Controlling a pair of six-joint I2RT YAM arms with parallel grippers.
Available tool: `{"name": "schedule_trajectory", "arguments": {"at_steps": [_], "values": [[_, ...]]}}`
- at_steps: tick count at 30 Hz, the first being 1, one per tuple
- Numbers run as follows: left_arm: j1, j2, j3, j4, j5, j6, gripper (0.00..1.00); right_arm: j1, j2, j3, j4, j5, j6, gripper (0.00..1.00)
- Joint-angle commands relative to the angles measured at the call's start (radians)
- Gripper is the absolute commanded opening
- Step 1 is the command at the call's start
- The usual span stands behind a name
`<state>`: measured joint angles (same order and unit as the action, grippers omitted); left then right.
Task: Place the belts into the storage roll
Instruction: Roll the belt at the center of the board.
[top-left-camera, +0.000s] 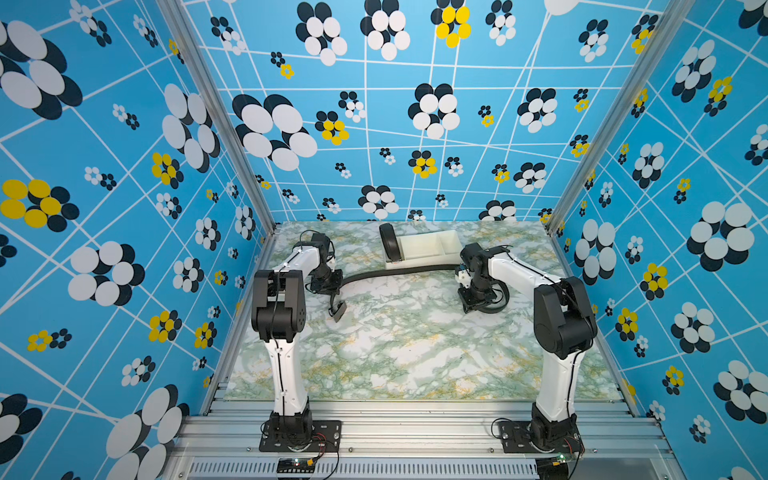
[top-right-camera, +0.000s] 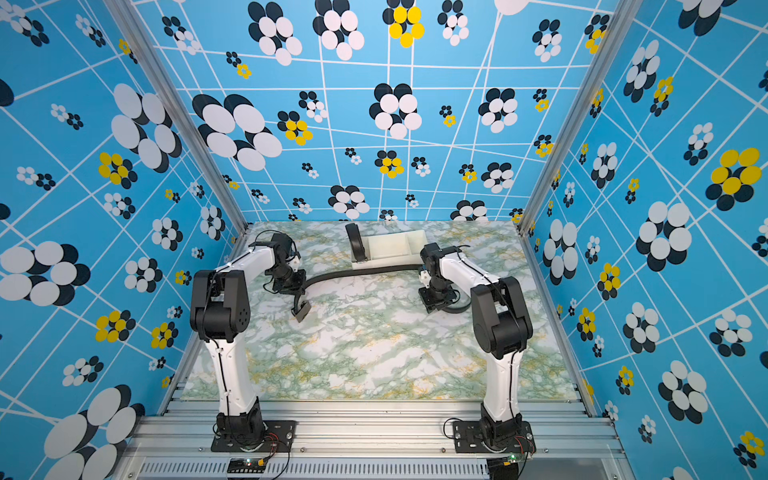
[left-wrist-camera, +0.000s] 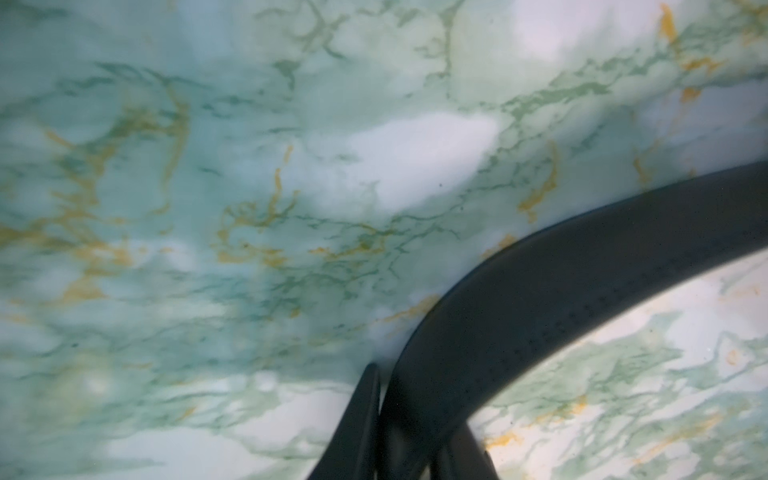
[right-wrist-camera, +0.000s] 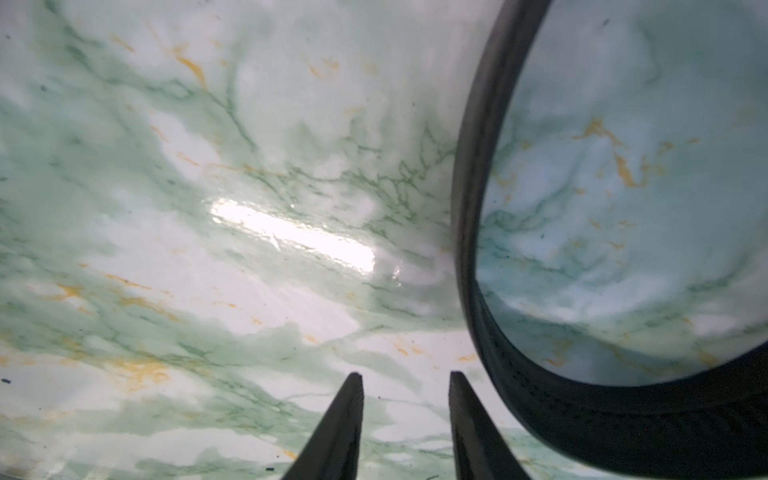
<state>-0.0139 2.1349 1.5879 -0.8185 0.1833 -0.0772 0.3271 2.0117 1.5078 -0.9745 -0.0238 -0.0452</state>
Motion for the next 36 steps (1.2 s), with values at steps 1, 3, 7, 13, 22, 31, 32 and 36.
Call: {"name": "schedule_trajectory", "arguments": {"at_steps": [1, 3, 7, 13, 22, 31, 32, 36], "values": [[0.004, -0.006, -0.071, -0.025, 0.006, 0.013, 0.21, 0.003, 0.004, 0.013, 0.009, 0.033, -0.014, 0.38], [0.002, -0.016, -0.090, -0.024, 0.010, 0.017, 0.21, 0.003, -0.016, 0.031, -0.010, 0.032, -0.020, 0.38], [-0.007, -0.030, -0.106, -0.024, 0.016, 0.020, 0.17, 0.005, -0.132, 0.042, -0.029, 0.022, -0.001, 0.45], [-0.030, -0.095, -0.170, -0.043, -0.008, 0.035, 0.12, -0.005, -0.071, 0.111, -0.026, 0.026, -0.048, 0.55], [-0.050, -0.141, -0.238, -0.026, 0.001, 0.020, 0.12, -0.008, 0.117, 0.227, -0.004, -0.019, -0.036, 0.52], [-0.074, -0.168, -0.263, -0.033, 0.022, 0.011, 0.09, -0.036, 0.140, 0.197, 0.002, 0.015, 0.118, 0.00], [-0.077, -0.186, -0.278, -0.033, 0.023, 0.005, 0.09, -0.045, 0.127, 0.190, -0.003, 0.036, 0.196, 0.00], [-0.119, -0.280, -0.373, -0.025, 0.037, -0.046, 0.09, -0.059, 0.053, 0.123, 0.040, 0.018, 0.438, 0.00]]}}
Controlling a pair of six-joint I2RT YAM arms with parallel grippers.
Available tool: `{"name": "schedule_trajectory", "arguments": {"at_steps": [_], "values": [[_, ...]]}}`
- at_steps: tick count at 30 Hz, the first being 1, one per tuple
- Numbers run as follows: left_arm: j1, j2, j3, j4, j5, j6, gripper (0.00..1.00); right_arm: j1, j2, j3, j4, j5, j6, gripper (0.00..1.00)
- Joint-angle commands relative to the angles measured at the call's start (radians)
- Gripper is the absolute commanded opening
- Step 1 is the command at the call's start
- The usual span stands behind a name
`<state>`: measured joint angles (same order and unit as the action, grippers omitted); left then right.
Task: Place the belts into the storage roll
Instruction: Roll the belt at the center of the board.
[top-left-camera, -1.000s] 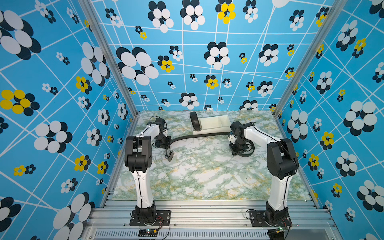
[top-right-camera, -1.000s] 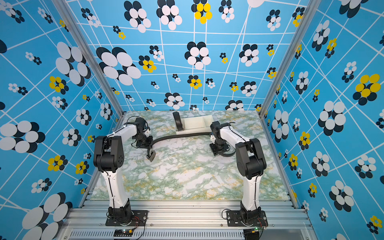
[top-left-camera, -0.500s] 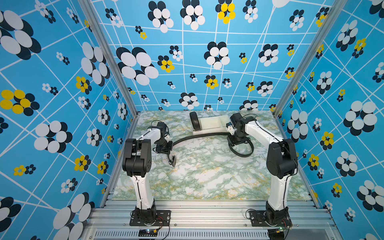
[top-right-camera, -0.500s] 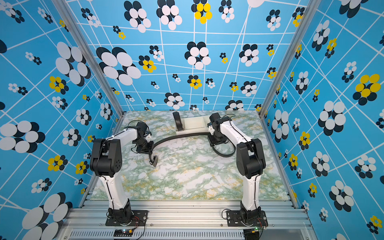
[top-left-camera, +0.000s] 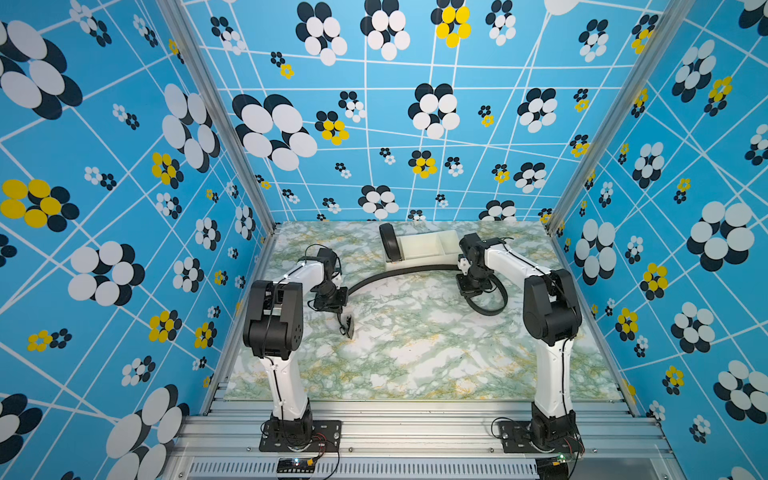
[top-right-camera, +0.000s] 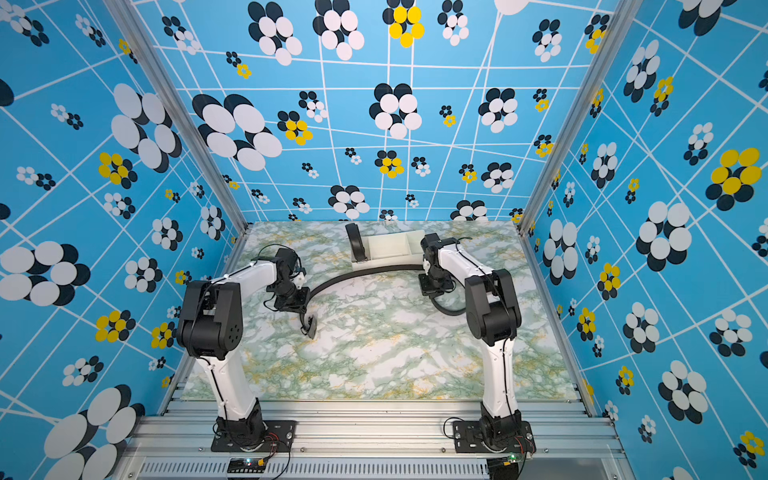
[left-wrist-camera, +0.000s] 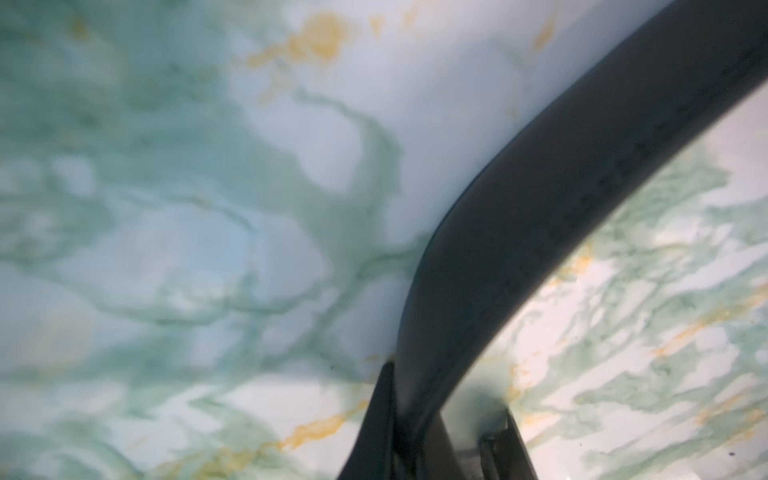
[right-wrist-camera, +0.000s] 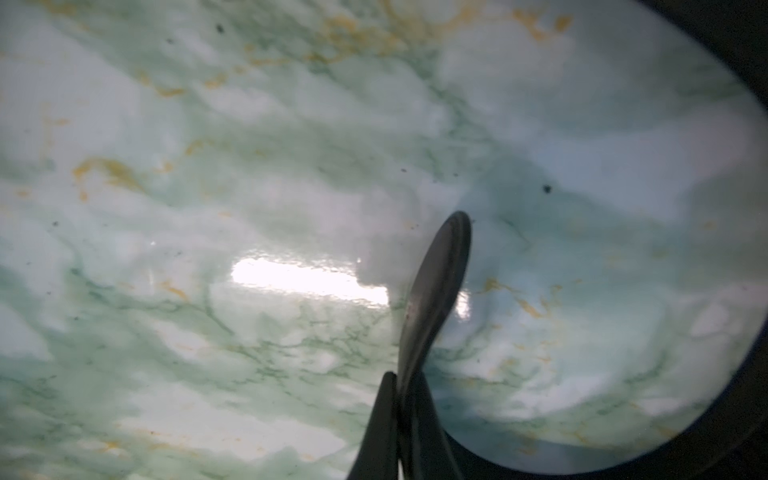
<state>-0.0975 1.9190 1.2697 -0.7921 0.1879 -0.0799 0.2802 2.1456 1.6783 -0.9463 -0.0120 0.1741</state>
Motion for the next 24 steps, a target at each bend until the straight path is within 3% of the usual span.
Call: {"name": "schedule_trajectory", "arguments": {"at_steps": [1, 5, 11, 16, 24], "values": [[-0.049, -0.105, -0.083, -0.047, 0.037, -0.067, 0.09, -0.011, -0.105, -0.068, 0.041, -0.005, 0.269, 0.00], [-0.136, -0.236, -0.227, -0.019, 0.063, -0.186, 0.09, -0.007, -0.194, -0.215, 0.140, -0.008, 0.448, 0.00], [-0.321, -0.368, -0.390, 0.079, 0.094, -0.423, 0.10, 0.002, -0.208, -0.294, 0.211, -0.065, 0.585, 0.00], [-0.451, -0.399, -0.448, 0.220, 0.135, -0.625, 0.10, 0.025, -0.216, -0.316, 0.304, -0.066, 0.690, 0.00], [-0.653, -0.346, -0.462, 0.482, 0.078, -0.902, 0.11, 0.085, -0.130, -0.234, 0.406, -0.101, 0.845, 0.00]]}}
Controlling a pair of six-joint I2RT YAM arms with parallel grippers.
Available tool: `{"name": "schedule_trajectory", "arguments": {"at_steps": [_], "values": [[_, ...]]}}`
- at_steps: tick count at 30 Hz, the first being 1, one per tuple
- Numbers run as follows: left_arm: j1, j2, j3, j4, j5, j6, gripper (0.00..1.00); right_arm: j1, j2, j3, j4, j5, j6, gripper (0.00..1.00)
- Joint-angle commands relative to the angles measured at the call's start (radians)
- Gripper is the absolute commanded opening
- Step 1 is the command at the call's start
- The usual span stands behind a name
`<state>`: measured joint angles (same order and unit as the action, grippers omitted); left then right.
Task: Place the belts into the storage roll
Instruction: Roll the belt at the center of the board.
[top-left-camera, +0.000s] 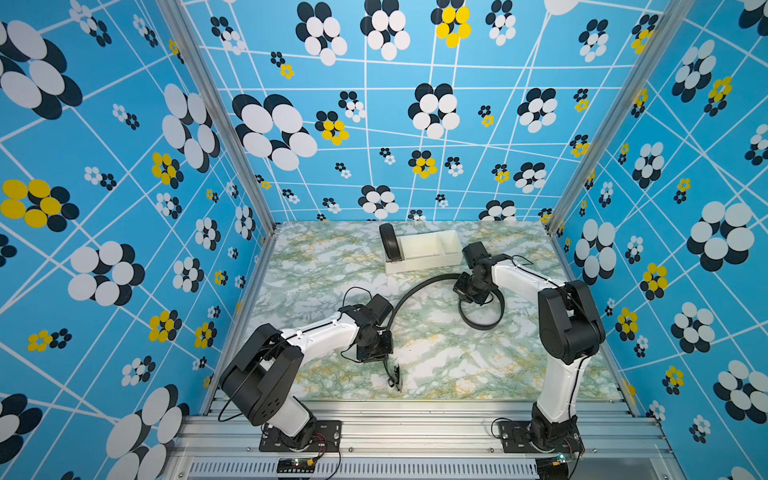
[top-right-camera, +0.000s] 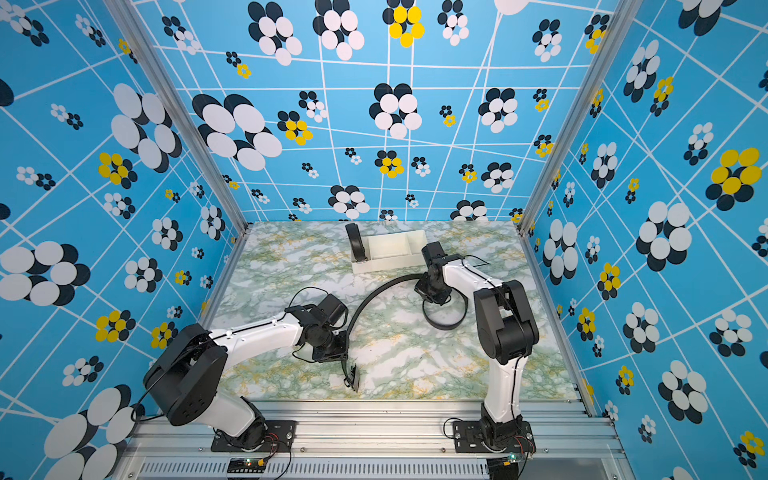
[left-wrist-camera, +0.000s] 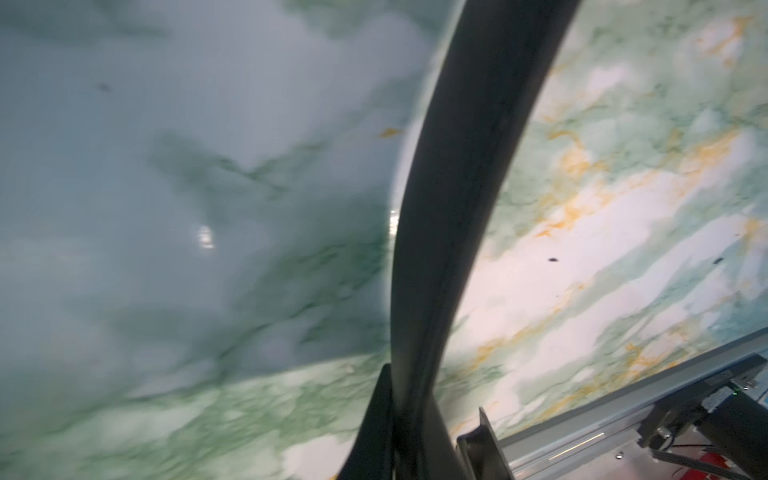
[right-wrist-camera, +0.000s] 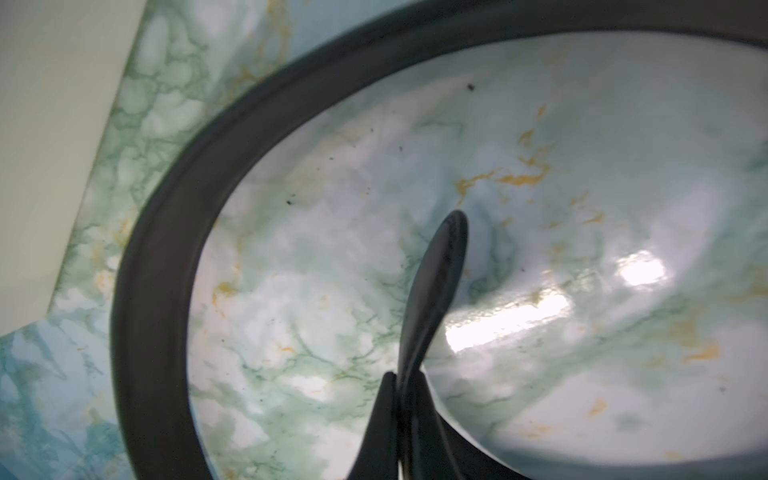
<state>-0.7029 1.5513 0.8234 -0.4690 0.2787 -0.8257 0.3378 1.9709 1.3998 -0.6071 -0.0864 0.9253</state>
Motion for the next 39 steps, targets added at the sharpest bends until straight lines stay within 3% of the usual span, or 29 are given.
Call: {"name": "schedule_trajectory", "arguments": {"at_steps": [1, 7, 12, 16, 20, 25, 33, 39], "values": [[-0.075, 0.038, -0.011, 0.194, -0.028, -0.191, 0.10, 0.037, 0.066, 0.065, 0.076, -0.041, 0.113, 0.00], [-0.227, 0.160, 0.038, 0.347, -0.120, -0.323, 0.12, 0.108, 0.168, 0.193, 0.080, -0.081, 0.121, 0.00], [-0.331, 0.277, 0.109, 0.427, -0.111, -0.366, 0.29, 0.132, 0.122, 0.121, 0.117, -0.085, 0.145, 0.00], [-0.350, 0.182, 0.149, 0.277, -0.152, -0.265, 0.46, 0.107, -0.003, -0.018, 0.094, -0.035, 0.112, 0.00], [-0.310, 0.047, 0.201, 0.056, -0.205, -0.122, 0.58, 0.064, -0.131, -0.158, 0.098, -0.013, 0.084, 0.00], [-0.152, 0.026, 0.272, -0.033, -0.130, 0.047, 0.62, 0.043, -0.217, -0.240, 0.098, 0.007, 0.069, 0.00], [-0.021, 0.371, 0.671, -0.196, -0.145, 0.451, 0.62, 0.035, -0.198, -0.234, 0.049, -0.037, 0.170, 0.00], [0.027, 0.561, 0.866, -0.245, -0.170, 0.548, 0.62, 0.036, -0.221, -0.228, 0.021, -0.027, 0.172, 0.00]]}}
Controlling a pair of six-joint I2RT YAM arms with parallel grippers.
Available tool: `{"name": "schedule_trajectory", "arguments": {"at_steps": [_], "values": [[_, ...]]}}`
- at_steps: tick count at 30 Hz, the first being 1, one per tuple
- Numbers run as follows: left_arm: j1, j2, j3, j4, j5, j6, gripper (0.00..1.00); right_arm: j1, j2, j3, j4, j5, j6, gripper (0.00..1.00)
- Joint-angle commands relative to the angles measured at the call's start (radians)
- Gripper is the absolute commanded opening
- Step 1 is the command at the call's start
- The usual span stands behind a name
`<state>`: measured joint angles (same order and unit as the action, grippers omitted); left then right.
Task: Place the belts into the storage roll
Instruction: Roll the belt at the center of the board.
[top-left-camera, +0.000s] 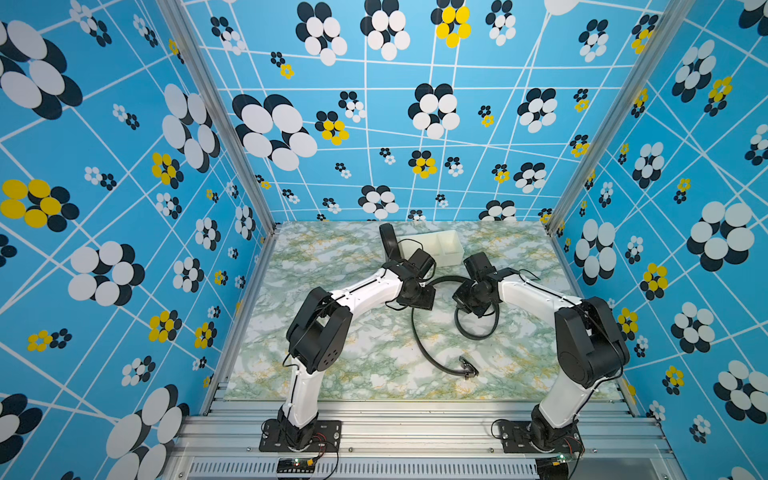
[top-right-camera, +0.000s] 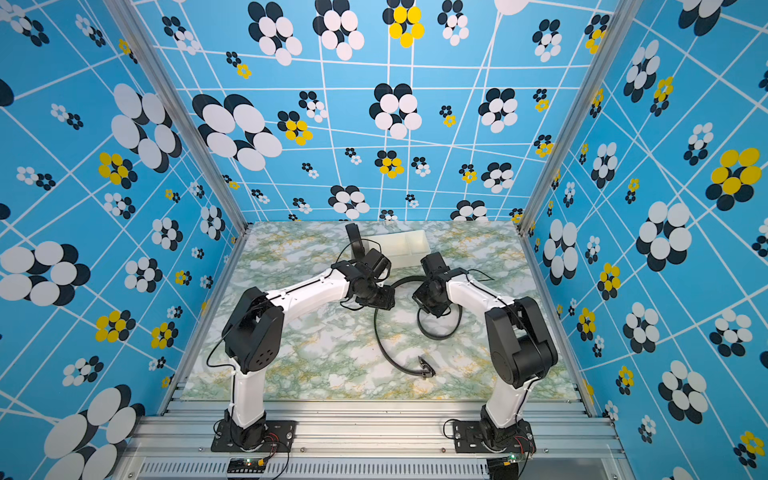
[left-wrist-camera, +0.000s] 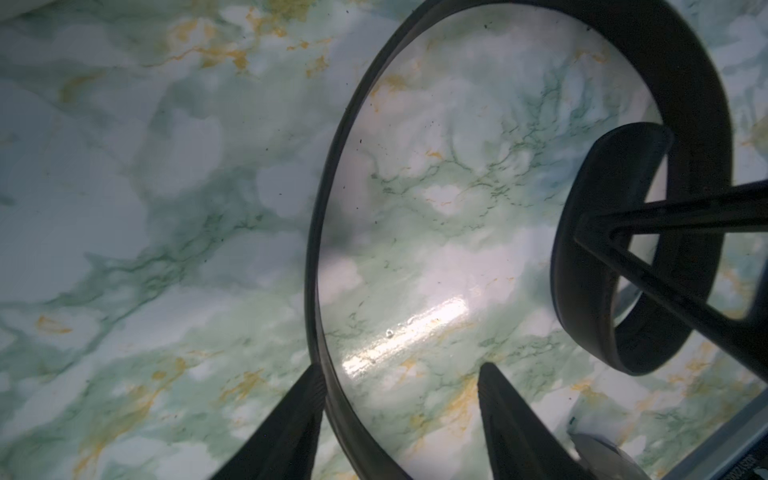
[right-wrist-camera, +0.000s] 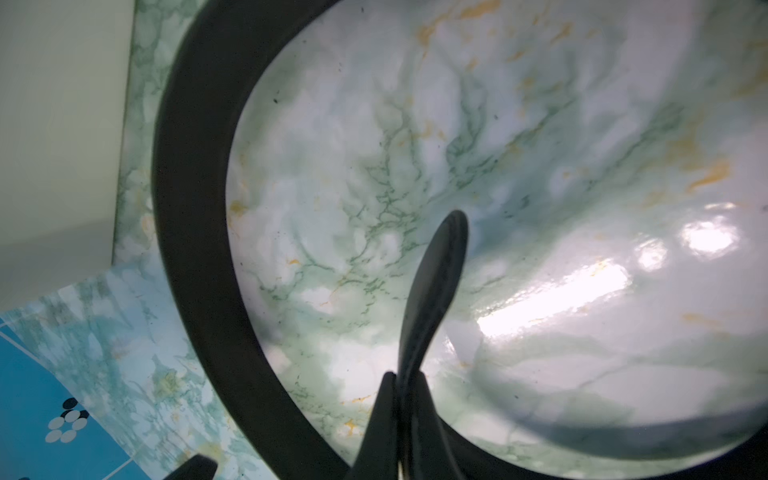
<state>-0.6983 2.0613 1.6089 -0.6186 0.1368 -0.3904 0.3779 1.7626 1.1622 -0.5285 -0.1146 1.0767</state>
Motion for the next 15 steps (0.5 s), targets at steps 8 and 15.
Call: {"name": "schedule_trajectory", "arguments": {"at_steps": [8, 15], "values": [[0.075, 0.196, 0.239, -0.215, -0.055, 0.189, 0.29, 0.012, -0.017, 0.008, -0.065, 0.005, 0.040, 0.00], [0.164, -0.020, -0.113, -0.138, -0.005, 0.146, 0.07, 0.040, 0.029, 0.071, -0.023, 0.015, 0.085, 0.00]]}}
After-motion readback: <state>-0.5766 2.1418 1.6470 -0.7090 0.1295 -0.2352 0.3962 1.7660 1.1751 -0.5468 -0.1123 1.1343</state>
